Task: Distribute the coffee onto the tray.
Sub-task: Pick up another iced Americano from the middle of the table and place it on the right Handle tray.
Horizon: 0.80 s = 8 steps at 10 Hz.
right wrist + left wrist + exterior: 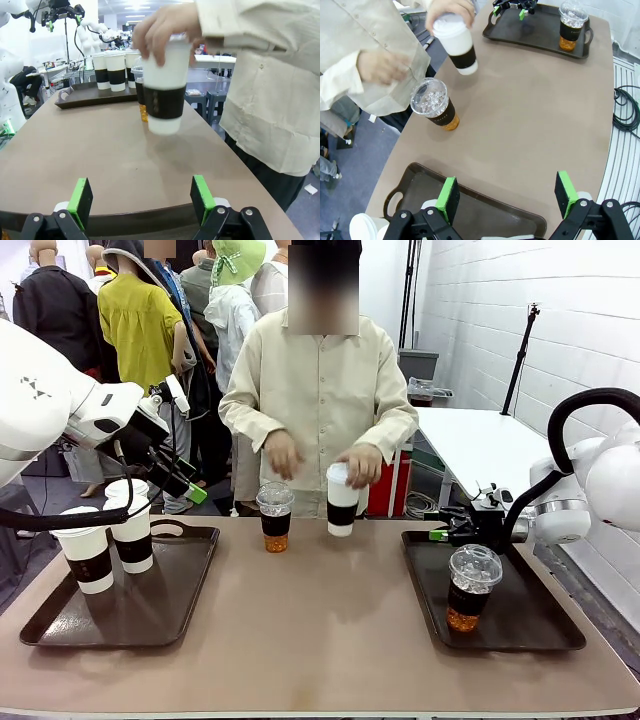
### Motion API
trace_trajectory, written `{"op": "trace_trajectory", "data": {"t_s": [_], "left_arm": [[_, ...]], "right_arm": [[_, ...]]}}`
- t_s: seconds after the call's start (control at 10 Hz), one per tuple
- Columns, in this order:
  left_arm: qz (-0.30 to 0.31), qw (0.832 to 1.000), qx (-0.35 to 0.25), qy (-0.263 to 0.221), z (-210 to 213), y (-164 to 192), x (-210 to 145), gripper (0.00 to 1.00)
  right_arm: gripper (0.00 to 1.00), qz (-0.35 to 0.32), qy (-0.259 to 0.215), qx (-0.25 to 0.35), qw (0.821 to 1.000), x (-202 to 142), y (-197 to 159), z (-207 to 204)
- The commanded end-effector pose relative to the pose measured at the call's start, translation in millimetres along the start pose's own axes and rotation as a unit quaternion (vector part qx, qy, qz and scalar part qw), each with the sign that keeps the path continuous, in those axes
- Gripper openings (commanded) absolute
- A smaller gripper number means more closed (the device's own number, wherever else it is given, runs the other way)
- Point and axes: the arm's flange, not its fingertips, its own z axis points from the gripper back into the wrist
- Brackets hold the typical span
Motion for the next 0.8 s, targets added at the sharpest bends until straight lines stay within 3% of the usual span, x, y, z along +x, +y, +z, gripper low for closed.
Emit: {"op": "trace_trajectory", "data": {"t_s": [0.0, 0.7], "left_arm": [[-0.006, 1.0, -0.007, -0.009, 0, 3, -2, 1.0], [-0.006, 1.0, -0.007, -0.009, 0, 3, -2, 1.0]], "right_arm": [[1.0, 0.0, 0.001, 0.001, 1.0, 1, 0, -1], [1.0, -0.012, 0.006, -0.008, 1.0, 16, -21, -49]]}}
